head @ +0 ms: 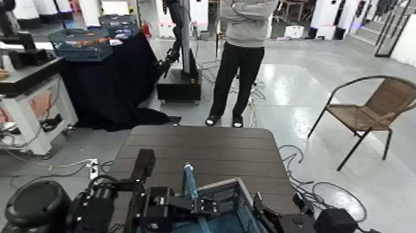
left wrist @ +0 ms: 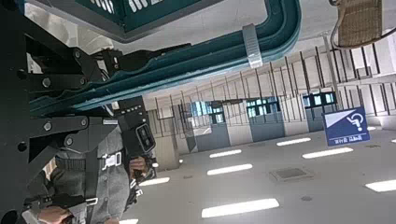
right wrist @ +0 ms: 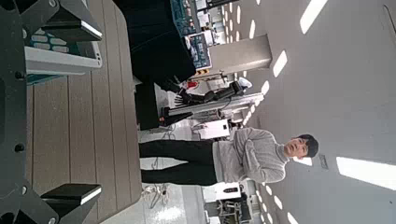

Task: Place the crate on the table.

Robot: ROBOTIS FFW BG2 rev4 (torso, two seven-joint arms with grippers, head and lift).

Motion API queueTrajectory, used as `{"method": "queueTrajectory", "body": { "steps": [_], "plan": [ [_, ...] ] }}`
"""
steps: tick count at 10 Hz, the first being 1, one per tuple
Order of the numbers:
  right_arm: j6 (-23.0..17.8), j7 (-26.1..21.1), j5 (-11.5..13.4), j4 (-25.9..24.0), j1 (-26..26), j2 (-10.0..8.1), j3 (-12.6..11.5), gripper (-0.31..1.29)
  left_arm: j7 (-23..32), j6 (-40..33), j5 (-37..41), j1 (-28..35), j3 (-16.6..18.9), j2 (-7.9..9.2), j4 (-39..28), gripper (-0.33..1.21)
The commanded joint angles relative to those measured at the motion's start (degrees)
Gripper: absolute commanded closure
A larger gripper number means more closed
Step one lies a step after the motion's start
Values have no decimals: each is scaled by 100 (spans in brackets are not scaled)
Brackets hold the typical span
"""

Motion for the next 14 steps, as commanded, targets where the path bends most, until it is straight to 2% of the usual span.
{"method": "queueTrajectory", "body": {
  "steps": [1, 5, 7, 9, 11, 13, 14],
  "plan": [
    [0, -1, 0, 0, -8, -1, -2, 15, 0, -12, 0, 0, 9, 0, 7, 119],
    [0, -1, 0, 9, -8, 8, 7, 15, 0, -47, -35, 9, 35, -17, 7, 119],
    [0, -1, 0, 27, -8, 8, 16, 15, -18, -100, -290, -35, 61, -35, 16, 119],
    [0, -1, -9, 36, -16, 8, 25, 15, -1028, -240, -1362, -246, -88, -26, 16, 119],
    [0, -1, 0, 36, -25, 8, 33, 15, -2496, -495, -2724, -527, -448, -26, 113, 119],
    [0, -1, -9, 36, -25, 17, 33, 15, -3314, -776, -3428, -844, -782, -26, 403, 119],
    [0, -1, -9, 36, -34, 8, 33, 15, -3516, -908, -3577, -1002, -967, -8, 587, 119]
  ]
}}
